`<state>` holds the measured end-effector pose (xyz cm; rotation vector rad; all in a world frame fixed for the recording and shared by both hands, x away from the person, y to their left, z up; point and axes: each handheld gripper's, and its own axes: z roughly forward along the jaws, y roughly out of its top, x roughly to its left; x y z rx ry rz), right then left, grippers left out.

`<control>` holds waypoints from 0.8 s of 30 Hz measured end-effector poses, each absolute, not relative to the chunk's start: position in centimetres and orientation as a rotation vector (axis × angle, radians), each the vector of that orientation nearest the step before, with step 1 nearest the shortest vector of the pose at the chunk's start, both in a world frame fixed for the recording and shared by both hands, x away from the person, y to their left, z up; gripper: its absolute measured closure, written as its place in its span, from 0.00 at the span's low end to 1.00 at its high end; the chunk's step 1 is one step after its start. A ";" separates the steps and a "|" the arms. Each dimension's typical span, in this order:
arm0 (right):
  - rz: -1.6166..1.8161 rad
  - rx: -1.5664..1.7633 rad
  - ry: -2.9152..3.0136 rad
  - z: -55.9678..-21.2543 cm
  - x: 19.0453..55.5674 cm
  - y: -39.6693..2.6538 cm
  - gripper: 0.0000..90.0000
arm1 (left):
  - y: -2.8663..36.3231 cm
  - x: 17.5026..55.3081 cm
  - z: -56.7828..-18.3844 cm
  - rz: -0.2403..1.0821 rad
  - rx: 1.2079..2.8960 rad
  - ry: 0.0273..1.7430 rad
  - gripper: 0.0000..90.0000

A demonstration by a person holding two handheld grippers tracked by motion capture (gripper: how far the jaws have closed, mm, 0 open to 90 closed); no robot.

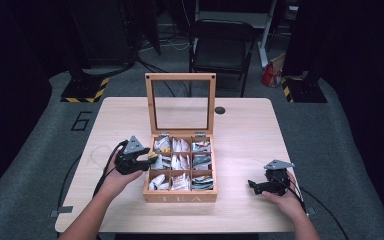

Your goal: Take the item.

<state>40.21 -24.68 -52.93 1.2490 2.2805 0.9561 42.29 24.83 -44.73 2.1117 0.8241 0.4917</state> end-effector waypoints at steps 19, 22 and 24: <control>0.956 1.253 2.280 -52.9 40.2 -24.7 0.00 | 24.9 43.0 -45.1 0.466 2.102 0.856 0.56; 0.956 1.253 2.280 -52.9 40.2 -24.7 0.00 | 24.9 43.1 -45.1 0.462 2.110 0.857 0.56; 0.956 1.250 2.280 -52.9 40.2 -24.7 0.00 | 24.8 43.1 -45.2 0.464 2.107 0.858 0.56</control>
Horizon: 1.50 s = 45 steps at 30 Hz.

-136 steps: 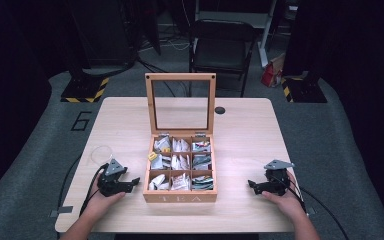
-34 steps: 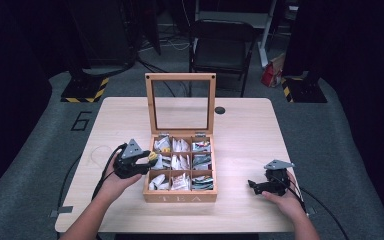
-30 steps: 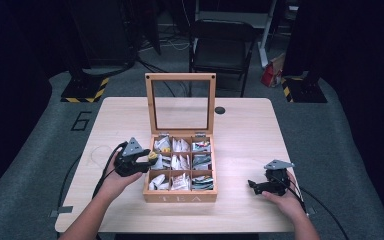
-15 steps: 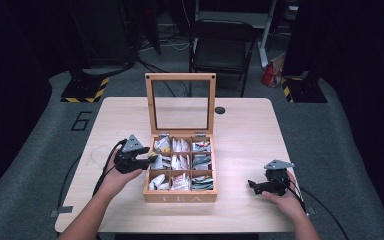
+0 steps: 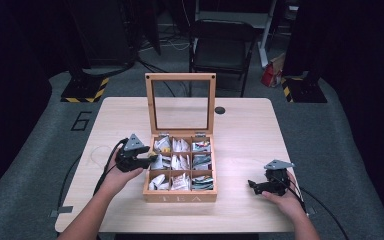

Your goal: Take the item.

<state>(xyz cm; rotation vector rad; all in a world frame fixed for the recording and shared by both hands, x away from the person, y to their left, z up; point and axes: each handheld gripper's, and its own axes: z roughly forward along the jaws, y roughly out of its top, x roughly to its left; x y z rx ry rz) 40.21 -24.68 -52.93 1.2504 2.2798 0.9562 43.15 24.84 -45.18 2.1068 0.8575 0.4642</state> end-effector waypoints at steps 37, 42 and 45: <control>0.957 1.249 2.281 -52.9 40.2 -24.7 0.00 | 25.2 42.9 -45.2 0.492 2.097 0.855 0.64; 0.956 1.250 2.280 -52.9 40.2 -24.7 0.00 | 25.2 42.7 -44.7 0.498 2.092 0.842 0.64; 0.957 1.251 2.280 -52.9 40.2 -24.7 0.00 | 25.1 42.6 -44.3 0.499 2.084 0.838 0.64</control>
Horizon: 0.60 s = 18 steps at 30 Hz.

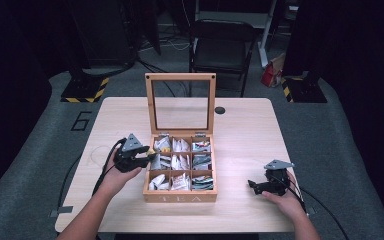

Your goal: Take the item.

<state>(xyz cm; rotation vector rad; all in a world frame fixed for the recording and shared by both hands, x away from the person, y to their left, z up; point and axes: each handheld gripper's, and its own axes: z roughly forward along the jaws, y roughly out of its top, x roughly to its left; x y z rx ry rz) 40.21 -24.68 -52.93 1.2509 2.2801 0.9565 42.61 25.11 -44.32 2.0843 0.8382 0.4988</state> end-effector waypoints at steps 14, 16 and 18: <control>0.956 1.253 2.279 -52.9 40.2 -24.7 0.00 | 25.0 42.1 -42.9 0.504 2.080 0.809 0.64; 0.956 1.252 2.280 -52.9 40.2 -24.7 0.00 | 24.9 42.0 -42.6 0.505 2.076 0.805 0.64; 0.957 1.251 2.279 -52.9 40.2 -24.7 0.00 | 24.9 41.9 -42.2 0.517 2.075 0.797 0.64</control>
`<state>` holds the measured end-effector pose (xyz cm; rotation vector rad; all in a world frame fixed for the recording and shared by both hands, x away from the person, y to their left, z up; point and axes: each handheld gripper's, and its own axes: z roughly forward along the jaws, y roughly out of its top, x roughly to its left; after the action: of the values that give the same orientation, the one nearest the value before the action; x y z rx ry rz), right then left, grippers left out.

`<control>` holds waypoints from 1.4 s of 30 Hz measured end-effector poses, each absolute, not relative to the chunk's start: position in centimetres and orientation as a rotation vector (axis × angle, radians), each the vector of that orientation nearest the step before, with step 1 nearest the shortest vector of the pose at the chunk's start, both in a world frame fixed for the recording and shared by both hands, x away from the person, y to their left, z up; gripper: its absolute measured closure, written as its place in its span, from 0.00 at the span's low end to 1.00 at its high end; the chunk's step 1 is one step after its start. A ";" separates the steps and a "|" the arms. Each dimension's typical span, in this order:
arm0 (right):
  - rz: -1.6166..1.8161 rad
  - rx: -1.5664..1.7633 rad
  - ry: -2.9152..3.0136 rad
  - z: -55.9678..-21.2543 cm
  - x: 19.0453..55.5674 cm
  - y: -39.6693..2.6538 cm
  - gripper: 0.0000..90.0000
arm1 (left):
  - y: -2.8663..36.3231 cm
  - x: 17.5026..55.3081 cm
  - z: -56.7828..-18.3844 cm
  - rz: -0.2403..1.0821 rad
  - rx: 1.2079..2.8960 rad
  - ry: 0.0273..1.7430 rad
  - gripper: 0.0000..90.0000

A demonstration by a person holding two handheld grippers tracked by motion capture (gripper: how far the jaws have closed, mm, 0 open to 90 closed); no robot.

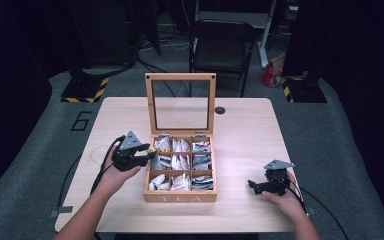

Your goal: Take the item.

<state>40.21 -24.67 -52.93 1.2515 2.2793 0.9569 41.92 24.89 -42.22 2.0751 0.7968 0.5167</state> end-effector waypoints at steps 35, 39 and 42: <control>0.956 1.253 2.280 -52.9 40.2 -24.7 0.00 | 24.7 40.4 -38.4 0.565 2.026 0.719 0.64; 0.957 1.253 2.279 -52.9 40.2 -24.7 0.00 | 24.9 40.3 -38.2 0.569 2.026 0.714 0.64; 0.956 1.252 2.280 -52.9 40.2 -24.7 0.00 | 25.0 40.4 -38.0 0.571 2.026 0.715 0.64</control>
<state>40.19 -24.67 -52.93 1.2524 2.2800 0.9563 40.37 24.96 -38.04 2.0256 0.7152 0.5708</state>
